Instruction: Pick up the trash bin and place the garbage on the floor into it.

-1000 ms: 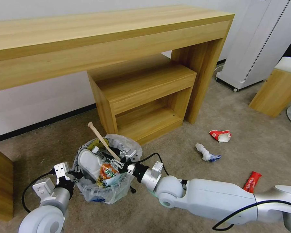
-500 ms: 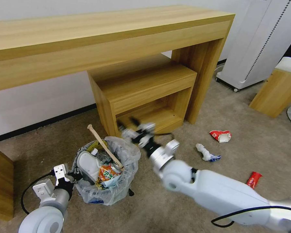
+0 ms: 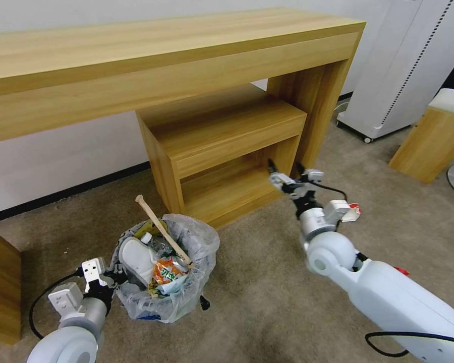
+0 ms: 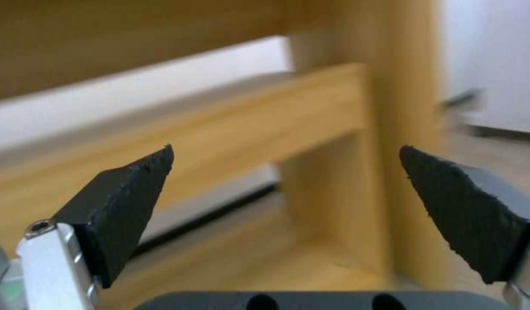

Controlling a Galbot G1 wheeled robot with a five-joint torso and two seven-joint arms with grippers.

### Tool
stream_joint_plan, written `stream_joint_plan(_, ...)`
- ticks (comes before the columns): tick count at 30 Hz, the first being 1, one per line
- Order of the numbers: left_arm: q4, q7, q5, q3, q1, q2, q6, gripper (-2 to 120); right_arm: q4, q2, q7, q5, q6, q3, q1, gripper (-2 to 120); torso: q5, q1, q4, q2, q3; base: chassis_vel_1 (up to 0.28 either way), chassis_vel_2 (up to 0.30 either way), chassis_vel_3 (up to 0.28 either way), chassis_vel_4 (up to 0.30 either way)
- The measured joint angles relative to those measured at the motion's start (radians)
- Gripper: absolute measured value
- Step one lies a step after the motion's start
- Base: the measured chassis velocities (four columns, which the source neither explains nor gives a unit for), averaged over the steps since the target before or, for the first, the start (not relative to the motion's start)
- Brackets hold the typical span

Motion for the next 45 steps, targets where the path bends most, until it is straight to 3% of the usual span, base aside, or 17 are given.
stream_joint_plan(6,-0.001,0.002,0.008,-0.001,0.005,0.0,0.0,1,-0.038,-0.002,0.1,-0.102,-0.083,0.084,-0.079,100,0.0,0.0,-0.0003,0.0,0.0,0.0,0.0,0.0,0.0)
stream_joint_plan(23,0.006,0.001,0.013,-0.002,0.004,-0.001,-0.004,1,-0.116,0.022,0.148,-0.191,-0.123,0.14,-0.114,100,-0.0001,0.0,-0.0001,0.0,0.0,-0.005,-0.006,-0.005,-0.007)
stream_joint_plan(45,0.004,-0.001,0.015,0.003,0.009,-0.004,-0.004,1,-0.158,0.035,0.133,-0.254,-0.045,0.178,-0.143,100,-0.0001,0.0,-0.0007,0.0,0.0,-0.062,-0.064,-0.06,-0.058)
